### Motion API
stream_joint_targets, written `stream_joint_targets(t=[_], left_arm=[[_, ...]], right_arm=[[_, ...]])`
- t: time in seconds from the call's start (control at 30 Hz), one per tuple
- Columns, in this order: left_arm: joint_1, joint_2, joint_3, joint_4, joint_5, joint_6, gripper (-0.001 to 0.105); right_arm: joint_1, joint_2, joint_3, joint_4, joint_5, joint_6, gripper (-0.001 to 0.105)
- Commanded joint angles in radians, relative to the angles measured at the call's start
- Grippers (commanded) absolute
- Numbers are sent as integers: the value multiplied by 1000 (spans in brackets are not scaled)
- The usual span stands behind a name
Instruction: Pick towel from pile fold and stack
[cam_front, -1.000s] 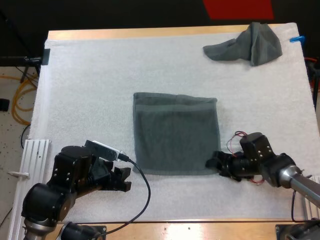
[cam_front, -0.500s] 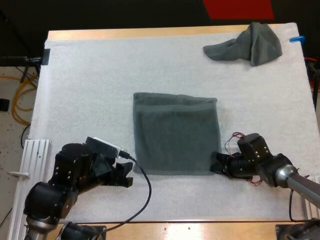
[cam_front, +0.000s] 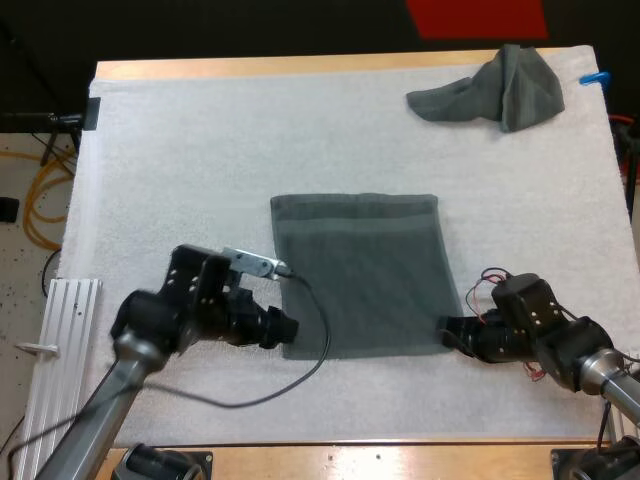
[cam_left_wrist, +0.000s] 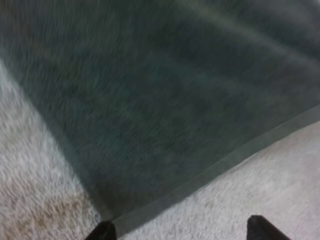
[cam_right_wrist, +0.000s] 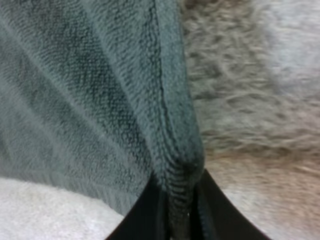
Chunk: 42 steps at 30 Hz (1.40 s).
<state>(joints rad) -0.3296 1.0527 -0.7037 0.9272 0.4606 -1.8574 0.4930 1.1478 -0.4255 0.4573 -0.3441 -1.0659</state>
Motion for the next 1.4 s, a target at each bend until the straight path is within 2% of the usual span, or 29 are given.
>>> stream_joint_targets(t=[0.0, 0.33, 0.5, 0.87, 0.97, 1.03, 1.17, 1.37], left_arm=[[-5, 29, 0, -13, 9, -8, 53], [-5, 312, 0, -51, 36, 0, 53], [-5, 403, 0, -99, 167, 7, 53], [-5, 463, 0, -118, 125, -7, 53], [-19, 463, 0, -121, 50, -7, 53], [-49, 463, 0, -131, 12, -7, 49], [-141, 463, 0, -172, -14, -36, 37], [-302, 463, 0, -272, -25, -101, 13]], right_arm=[[-1, -8, 1, 21, 12, -15, 1], [-1, -8, 1, 26, 27, -15, 1], [-1, -8, 1, 27, 27, -15, 1], [-1, -8, 1, 27, 27, -15, 1], [-1, -8, 1, 27, 28, -15, 1], [-1, -8, 1, 27, 30, -15, 1], [-1, -8, 1, 27, 30, -15, 1], [-1, -8, 1, 27, 30, -15, 1]])
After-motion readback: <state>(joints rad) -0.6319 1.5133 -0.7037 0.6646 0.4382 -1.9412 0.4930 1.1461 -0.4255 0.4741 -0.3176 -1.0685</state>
